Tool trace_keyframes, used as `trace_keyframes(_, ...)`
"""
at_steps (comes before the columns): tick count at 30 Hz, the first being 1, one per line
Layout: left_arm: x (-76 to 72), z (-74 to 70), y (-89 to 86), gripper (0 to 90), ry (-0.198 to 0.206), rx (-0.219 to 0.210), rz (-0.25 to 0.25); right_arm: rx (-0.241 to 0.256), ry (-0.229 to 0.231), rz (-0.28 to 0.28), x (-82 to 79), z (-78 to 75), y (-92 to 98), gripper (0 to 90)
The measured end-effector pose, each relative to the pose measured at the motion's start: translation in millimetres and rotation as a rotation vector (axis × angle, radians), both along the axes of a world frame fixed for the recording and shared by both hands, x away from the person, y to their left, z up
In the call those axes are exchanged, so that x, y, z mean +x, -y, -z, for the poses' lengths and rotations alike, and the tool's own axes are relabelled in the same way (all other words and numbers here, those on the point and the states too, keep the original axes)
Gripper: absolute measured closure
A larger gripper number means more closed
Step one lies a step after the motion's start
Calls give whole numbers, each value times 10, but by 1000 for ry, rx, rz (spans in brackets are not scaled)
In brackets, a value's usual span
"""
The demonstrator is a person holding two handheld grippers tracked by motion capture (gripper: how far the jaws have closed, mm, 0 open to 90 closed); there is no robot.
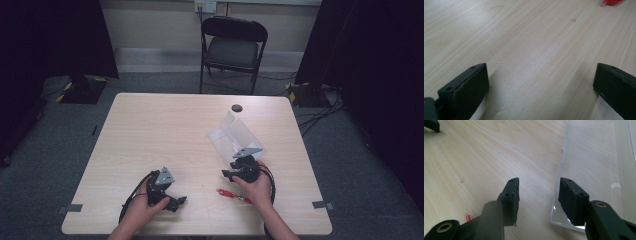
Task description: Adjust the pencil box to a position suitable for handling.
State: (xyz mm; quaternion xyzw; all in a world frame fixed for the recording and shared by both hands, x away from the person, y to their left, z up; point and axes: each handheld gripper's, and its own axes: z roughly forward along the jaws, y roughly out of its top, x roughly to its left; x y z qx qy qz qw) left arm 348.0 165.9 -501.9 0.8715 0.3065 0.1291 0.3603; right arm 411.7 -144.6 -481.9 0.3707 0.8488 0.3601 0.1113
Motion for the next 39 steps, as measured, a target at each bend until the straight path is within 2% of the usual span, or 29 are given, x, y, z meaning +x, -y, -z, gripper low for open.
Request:
trace_keyframes(3, 1, -1, -1, 0, 1, 1, 1, 1, -10, -1, 19, 29, -6, 555)
trace_keyframes(11, 2, -2, -2, 0, 1, 3, 2, -11, 1, -3, 32, 44, 2, 636)
trace_keyframes(14, 1, -1, -1, 0, 1, 2, 2, -24, 10, -7, 33, 43, 16, 702)
trace_keyframes(17, 1, -1, -1, 0, 1, 1, 1, -45, 18, -12, 36, 36, 50, 783)
trace_keyframes(24, 1, -1, -1, 0, 1, 2, 2, -33, 12, -6, 0, 39, 201, 866)
trace_keyframes(31, 1, -1, -1, 0, 1, 2, 2, -53, 12, -25, -61, 19, 364, 878)
trace_keyframes(39, 1, -1, -1, 0, 1, 2, 2, -40, 11, -40, -132, 11, 562, 883)
